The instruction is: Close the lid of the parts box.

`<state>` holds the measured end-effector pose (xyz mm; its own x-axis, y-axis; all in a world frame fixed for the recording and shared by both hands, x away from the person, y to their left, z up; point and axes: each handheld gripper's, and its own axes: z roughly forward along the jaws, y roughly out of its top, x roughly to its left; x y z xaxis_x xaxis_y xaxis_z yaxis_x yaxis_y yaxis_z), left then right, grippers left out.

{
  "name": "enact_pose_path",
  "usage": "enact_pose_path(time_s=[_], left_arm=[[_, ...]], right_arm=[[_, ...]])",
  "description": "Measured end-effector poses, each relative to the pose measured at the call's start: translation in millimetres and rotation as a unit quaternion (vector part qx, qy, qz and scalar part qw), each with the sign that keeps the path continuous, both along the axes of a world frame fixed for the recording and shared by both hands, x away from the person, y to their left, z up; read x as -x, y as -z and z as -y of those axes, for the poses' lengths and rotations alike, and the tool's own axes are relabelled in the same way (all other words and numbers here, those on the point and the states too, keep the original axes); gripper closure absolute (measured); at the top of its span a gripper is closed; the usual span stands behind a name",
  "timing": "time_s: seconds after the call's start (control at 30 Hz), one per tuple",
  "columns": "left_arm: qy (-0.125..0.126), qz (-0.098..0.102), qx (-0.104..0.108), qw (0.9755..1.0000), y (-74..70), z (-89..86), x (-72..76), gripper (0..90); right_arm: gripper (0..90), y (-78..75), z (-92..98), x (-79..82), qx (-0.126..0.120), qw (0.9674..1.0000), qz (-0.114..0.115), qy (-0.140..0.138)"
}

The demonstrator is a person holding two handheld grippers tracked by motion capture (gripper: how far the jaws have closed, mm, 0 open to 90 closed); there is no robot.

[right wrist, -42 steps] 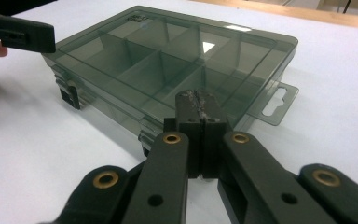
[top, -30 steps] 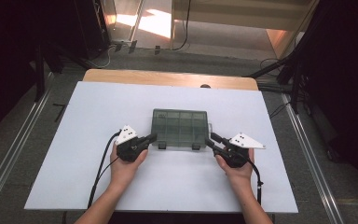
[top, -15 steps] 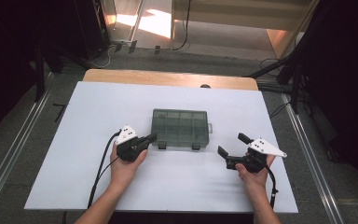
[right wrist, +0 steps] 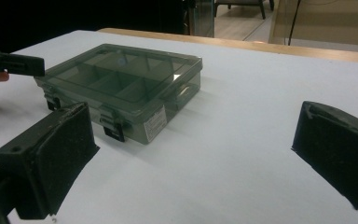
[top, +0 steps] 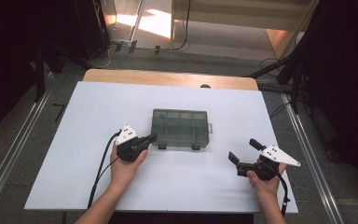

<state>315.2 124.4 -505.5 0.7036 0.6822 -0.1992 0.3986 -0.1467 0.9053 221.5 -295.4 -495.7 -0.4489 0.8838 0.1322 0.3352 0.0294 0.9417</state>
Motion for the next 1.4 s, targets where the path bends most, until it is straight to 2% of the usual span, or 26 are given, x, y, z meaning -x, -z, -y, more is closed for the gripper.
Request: enact_pose_path(time_s=[0.67,0.87,0.97,1.07,1.2,1.27,1.37,1.4], left_arm=[[0.0,-0.001,0.002,1.0,0.1,-0.3,-0.3,90.0],[0.003,0.003,-0.001,1.0,0.0,0.1,0.8,90.0],[0.004,0.0,0.003,1.0,-0.2,-0.2,0.1,90.0],[0.011,-0.006,-0.002,0.9999,-3.0,-0.3,1.6,90.0],[0.019,0.001,-0.002,0.9998,-7.3,-1.8,4.8,89.7],[0.014,0.003,-0.002,0.9999,-8.9,-2.7,5.6,75.2],[0.021,0.004,0.012,0.9997,-11.5,-7.6,8.2,61.4],[0.019,0.005,0.016,0.9997,-12.3,-9.1,9.6,53.8]], right_arm=[[0.0,5.5,37.2,44.2,0.006,0.9995,-0.01,0.028],[0.0,10.5,45.4,49.5,0.004,0.9993,-0.016,0.034],[0.0,10.9,47.0,49.0,-0.001,0.9992,-0.017,0.036],[0.0,11.9,46.2,47.9,-0.002,0.9992,-0.018,0.035],[0.0,12.9,44.3,47.1,0.002,0.9993,-0.02,0.033],[0.0,13.0,43.6,46.7,0.002,0.9993,-0.019,0.032],[0.0,13.0,43.6,46.6,0.004,0.9993,-0.018,0.032],[0.0,13.0,43.7,46.9,0.003,0.9993,-0.02,0.033]])
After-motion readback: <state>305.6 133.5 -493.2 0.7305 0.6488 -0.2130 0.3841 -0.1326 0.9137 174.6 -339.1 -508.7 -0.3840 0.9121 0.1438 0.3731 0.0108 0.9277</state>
